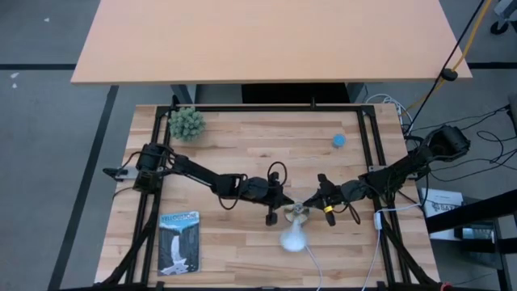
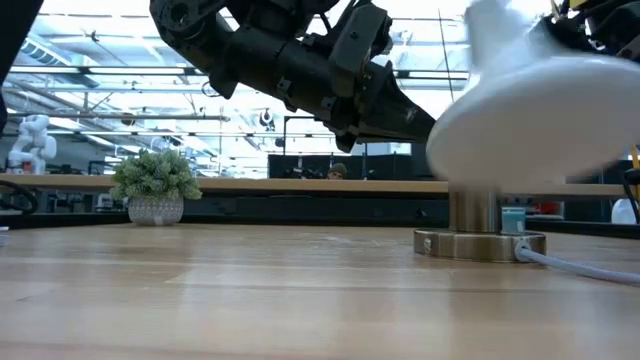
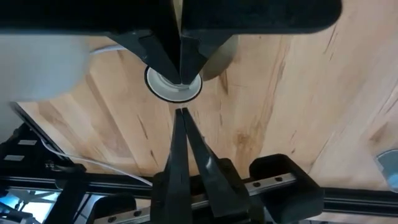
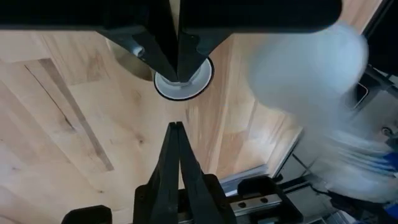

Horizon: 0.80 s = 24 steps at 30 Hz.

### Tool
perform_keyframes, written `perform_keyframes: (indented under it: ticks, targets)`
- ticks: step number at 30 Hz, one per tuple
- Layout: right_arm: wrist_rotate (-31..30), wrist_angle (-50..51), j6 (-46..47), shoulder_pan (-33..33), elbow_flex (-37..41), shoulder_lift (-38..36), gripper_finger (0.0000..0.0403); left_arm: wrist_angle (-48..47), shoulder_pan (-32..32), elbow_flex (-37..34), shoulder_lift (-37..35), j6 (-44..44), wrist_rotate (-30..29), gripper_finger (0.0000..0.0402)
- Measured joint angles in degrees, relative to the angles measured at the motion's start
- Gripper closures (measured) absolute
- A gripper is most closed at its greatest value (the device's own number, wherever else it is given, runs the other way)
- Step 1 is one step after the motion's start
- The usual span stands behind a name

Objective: Screw lightbulb
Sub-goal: Insert the lightbulb into the desk lamp

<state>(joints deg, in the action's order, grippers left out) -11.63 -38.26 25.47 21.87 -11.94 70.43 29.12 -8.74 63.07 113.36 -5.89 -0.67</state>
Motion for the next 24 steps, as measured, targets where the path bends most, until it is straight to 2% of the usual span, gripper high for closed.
perform_keyframes:
  ticks: [12, 24]
  targets:
    - [-0.3, 5.3, 2.5, 0.0, 0.0, 0.0, 0.0403, -2.9, 0.0, 0.0, 0.0, 0.4, -4.2, 0.0401]
    - [-0.3, 9.9, 5.4, 0.0, 0.0, 0.0, 0.0403, -4.2, -0.2, 0.0, 0.0, 0.4, -4.3, 0.0401]
